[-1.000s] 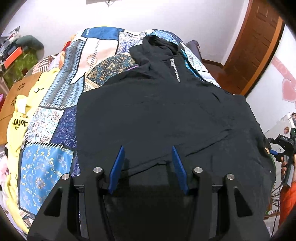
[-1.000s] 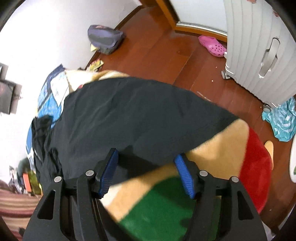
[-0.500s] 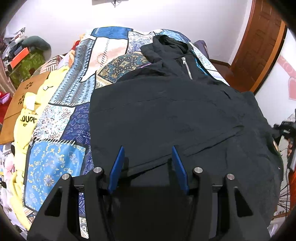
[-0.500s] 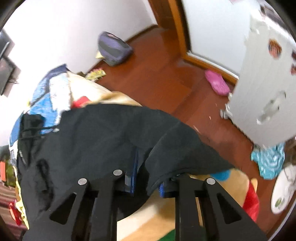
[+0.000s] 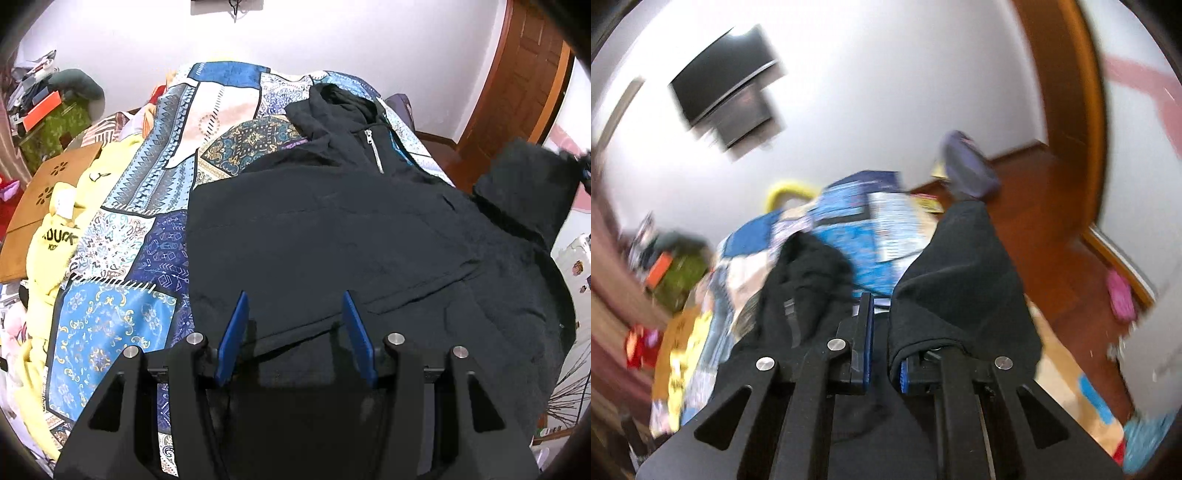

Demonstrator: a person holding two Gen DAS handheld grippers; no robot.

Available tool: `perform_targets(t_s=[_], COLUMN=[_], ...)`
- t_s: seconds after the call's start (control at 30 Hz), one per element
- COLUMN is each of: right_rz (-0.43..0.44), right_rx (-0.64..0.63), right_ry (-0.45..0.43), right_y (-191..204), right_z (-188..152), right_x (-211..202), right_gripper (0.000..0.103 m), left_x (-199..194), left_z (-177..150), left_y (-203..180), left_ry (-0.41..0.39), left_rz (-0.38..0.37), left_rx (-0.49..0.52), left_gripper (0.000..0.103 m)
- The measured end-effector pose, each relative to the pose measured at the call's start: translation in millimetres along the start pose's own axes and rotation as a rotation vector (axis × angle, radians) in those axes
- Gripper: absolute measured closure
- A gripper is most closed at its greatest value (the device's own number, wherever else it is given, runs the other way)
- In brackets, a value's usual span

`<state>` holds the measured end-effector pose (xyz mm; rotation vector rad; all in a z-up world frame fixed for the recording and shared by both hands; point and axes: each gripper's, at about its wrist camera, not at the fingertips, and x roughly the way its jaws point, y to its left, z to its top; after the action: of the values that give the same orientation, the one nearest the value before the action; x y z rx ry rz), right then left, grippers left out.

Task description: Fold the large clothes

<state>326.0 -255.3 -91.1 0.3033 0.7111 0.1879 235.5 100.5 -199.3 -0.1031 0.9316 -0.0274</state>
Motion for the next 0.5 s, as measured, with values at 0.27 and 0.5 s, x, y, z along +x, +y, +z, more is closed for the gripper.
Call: perform_targets(t_s=[0.27, 0.5], right_rz=[0.035, 0.027], right_rx=[-0.224, -0.251], right_ry=[0.262, 0.477], right_y=[66, 75], right_z=[-70, -125], right_x=[79, 113], right_gripper=[0.093, 0.093], left_x=[-11, -9], left_z=[-7, -18], left_y=[16, 33], left_ry=[-0.014, 0.005], left_rz=[-0.001, -0.003], left_rx=[-0.012, -0.052], left_gripper=[0.051, 0.051])
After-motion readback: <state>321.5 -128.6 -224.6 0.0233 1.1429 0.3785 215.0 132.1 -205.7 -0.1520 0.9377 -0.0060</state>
